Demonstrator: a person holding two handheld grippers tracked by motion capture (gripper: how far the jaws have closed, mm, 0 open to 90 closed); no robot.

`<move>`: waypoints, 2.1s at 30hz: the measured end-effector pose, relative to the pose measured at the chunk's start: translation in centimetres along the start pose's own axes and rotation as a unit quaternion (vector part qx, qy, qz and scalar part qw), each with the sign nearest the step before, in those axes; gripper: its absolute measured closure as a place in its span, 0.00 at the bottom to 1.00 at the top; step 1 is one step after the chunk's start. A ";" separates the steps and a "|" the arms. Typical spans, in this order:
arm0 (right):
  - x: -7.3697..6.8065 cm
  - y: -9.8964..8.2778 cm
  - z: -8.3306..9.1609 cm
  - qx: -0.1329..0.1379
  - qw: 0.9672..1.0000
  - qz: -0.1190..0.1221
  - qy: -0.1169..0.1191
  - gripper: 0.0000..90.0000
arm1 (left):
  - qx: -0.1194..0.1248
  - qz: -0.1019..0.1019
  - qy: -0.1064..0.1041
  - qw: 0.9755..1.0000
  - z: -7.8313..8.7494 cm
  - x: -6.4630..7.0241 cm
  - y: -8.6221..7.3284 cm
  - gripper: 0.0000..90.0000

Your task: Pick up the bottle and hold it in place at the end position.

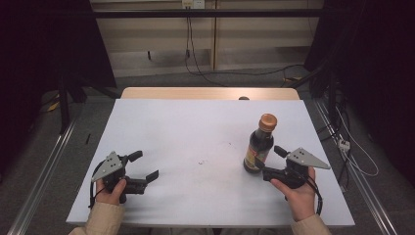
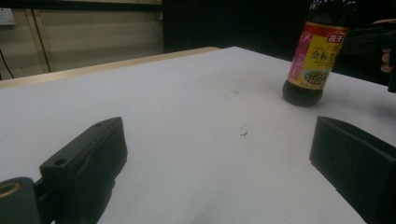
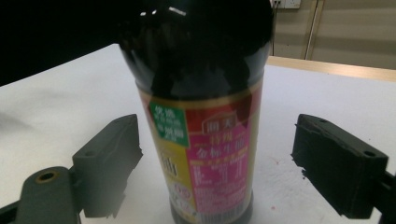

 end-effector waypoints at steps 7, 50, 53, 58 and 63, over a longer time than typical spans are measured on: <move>-0.3 1.0 -1.0 0.003 1.000 0.005 -0.003 0.17 | -0.001 0.002 -0.001 1.000 0.0 0.0 0.0 0.04; -2.3 3.9 -4.2 0.012 0.999 0.041 0.024 0.31 | -0.001 0.009 -0.004 1.000 -0.2 0.1 -0.1 0.04; -2.8 4.5 -4.9 0.009 0.999 0.042 0.031 0.31 | 0.001 0.010 -0.004 1.000 -0.1 0.1 0.0 0.04; -3.5 4.8 -5.9 0.005 0.998 0.045 0.042 0.31 | 0.003 0.009 -0.004 1.000 -0.1 0.1 0.0 0.04; -4.1 5.1 -7.0 0.002 0.998 0.046 0.048 0.31 | 0.004 0.010 -0.006 1.000 -0.1 0.1 0.0 0.04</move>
Point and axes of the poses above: each handheld gripper's, and its own axes: z roughly backward along the jaws, y roughly out of its top, x roughly to its right, the point moved 5 cm from there along -z, roughly forward along the jaws, and after that the axes turned 11 degrees about -z, right-handed, at the moved point
